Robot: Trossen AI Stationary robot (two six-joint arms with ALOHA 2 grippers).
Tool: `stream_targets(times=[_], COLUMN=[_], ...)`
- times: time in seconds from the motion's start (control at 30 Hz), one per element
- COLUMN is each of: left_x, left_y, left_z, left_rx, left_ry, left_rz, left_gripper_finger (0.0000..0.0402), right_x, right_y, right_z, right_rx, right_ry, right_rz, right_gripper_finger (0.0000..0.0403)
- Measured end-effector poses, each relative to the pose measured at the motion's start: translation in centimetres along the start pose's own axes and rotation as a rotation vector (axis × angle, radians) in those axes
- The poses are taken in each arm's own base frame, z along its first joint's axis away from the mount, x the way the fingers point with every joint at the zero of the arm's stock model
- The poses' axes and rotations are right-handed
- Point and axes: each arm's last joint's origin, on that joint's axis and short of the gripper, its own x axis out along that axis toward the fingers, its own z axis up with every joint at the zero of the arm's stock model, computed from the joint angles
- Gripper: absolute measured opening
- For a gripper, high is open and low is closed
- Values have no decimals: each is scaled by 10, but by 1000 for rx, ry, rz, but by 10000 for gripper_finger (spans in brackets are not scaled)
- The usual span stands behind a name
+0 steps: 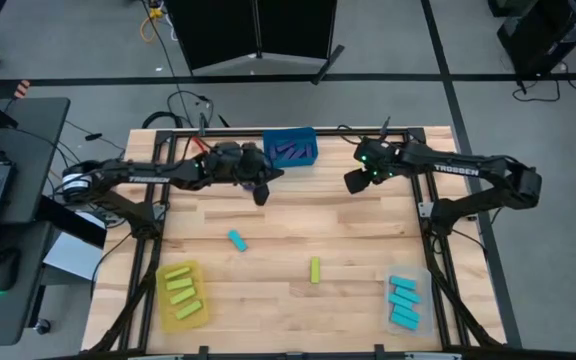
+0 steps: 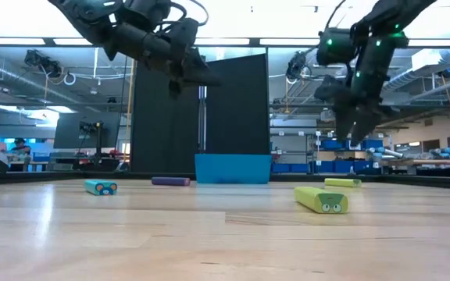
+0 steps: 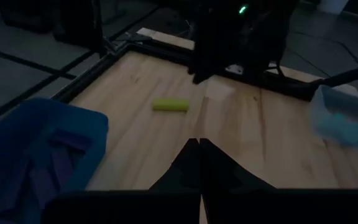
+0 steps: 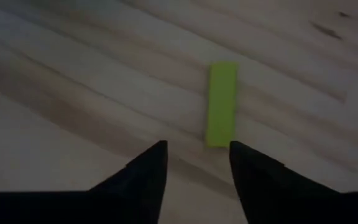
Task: Sort blocks
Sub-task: Put the yellow green block into the yellow bin
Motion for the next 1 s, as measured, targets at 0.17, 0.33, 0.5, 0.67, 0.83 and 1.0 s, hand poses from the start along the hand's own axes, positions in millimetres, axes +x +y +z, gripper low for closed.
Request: stream_targets(times=[0.17, 0.33, 0.5, 0.67, 0.83, 1.0], left_x=[0, 0, 0, 0, -1, -7], left_y=[-9, -17, -19, -19, -20, -20], left_z=[-2, -3, -3, -4, -2, 5], left_rx=[-22, -15, -14, -10, 1, 25], left_ry=[0, 8, 10, 19, 12, -23], left_rz=[-30, -54, -73, -122, -187, -221], left_gripper_finger=[0, 1, 1, 1, 1, 1], right_x=[21, 45, 66, 82, 91, 85], right_y=[-4, -3, -3, -1, 2, 4], right_z=[5, 11, 13, 13, 13, 13], right_rx=[-58, -94, -101, -106, -106, -109], right_ry=[22, 42, 78, 117, 152, 150], right_rz=[-30, -87, -115, -114, -63, -11], right_gripper_finger=[212, 214, 213, 196, 121, 114])
